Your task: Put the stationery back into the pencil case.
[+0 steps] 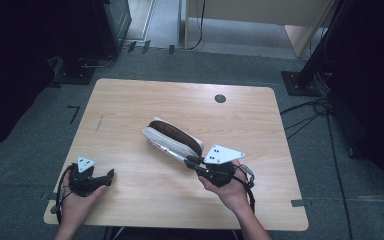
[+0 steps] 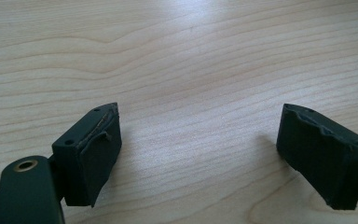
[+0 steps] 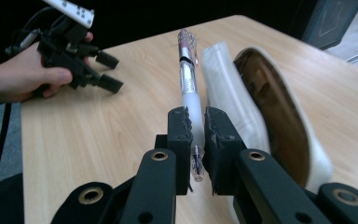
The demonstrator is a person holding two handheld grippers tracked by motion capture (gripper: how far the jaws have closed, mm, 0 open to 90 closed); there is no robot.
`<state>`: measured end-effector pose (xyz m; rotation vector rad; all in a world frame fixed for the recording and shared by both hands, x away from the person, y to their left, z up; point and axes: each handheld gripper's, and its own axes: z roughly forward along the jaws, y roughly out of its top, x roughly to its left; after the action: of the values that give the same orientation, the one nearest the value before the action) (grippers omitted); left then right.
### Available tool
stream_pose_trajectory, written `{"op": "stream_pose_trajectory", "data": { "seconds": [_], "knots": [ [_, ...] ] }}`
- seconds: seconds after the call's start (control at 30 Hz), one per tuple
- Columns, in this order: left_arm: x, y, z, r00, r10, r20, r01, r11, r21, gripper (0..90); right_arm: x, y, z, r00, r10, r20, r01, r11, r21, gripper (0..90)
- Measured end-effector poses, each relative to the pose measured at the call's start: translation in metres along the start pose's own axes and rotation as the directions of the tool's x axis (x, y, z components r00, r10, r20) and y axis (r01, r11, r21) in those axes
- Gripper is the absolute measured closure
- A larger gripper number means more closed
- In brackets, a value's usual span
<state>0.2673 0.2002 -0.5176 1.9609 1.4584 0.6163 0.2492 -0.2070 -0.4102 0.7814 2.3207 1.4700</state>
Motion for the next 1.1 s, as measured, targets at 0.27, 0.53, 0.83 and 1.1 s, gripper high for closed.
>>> {"op": "stream_pose_trajectory", "data": {
  "seconds": [0.27,0.53,0.83,1.1],
  "knots": [
    [0.0,0.0,0.0,1.0,0.002,0.002,-0.002,1.0,-0.001,14.1,-0.018,0.013,-0.005,0.9991,0.008,0.041,-0.007,1.0,-0.025,81.5],
    [0.0,0.0,0.0,1.0,0.002,0.004,-0.002,1.0,-0.001,14.1,-0.042,0.017,0.003,0.9975,0.031,0.063,-0.032,0.999,0.008,81.4],
    [0.0,0.0,0.0,1.0,0.005,0.004,-0.005,1.0,-0.002,14.1,-0.057,0.025,0.016,0.9978,0.043,0.05,-0.045,0.998,0.043,81.2],
    [0.0,0.0,0.0,1.0,0.006,0.006,-0.006,1.0,-0.003,14.2,-0.064,0.025,0.02,0.9973,0.056,0.048,-0.059,0.997,0.059,81.0]
  ]
}}
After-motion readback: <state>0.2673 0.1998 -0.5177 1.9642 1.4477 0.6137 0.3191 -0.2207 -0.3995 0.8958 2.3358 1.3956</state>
